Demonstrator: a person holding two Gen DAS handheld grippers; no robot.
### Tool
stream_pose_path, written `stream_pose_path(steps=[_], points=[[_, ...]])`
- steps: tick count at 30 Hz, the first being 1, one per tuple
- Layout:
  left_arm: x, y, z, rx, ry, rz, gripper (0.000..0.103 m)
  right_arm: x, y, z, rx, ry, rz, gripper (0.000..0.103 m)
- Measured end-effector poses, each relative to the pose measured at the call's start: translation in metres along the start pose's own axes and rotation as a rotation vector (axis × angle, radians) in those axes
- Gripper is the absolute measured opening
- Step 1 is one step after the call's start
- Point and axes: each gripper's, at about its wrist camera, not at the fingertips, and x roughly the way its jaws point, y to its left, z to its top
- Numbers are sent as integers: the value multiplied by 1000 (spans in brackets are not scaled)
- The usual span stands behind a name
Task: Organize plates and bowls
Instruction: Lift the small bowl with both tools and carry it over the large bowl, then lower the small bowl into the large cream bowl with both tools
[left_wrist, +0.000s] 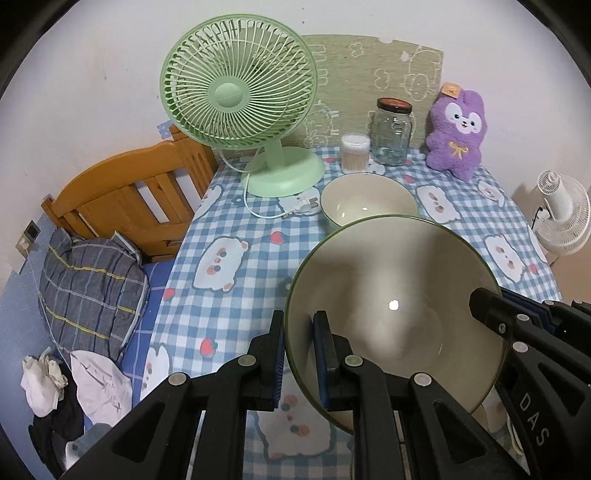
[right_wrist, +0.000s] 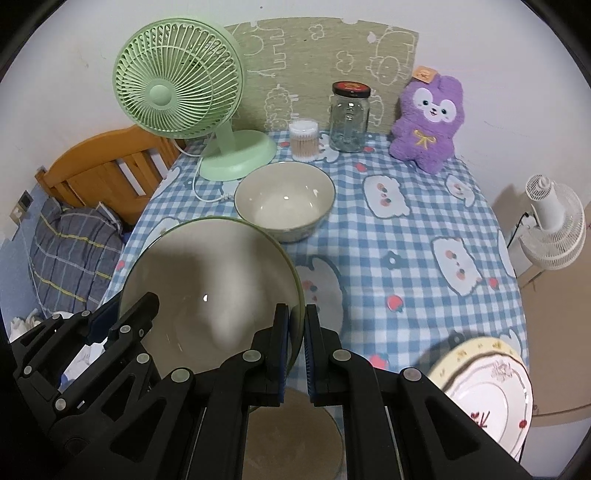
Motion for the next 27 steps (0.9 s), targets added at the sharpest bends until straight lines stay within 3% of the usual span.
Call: stream_pose_path(steps=[27], points=[[-27,-31,-67,47,24,-1,11,-23,-25,-81,35,37,0,11]])
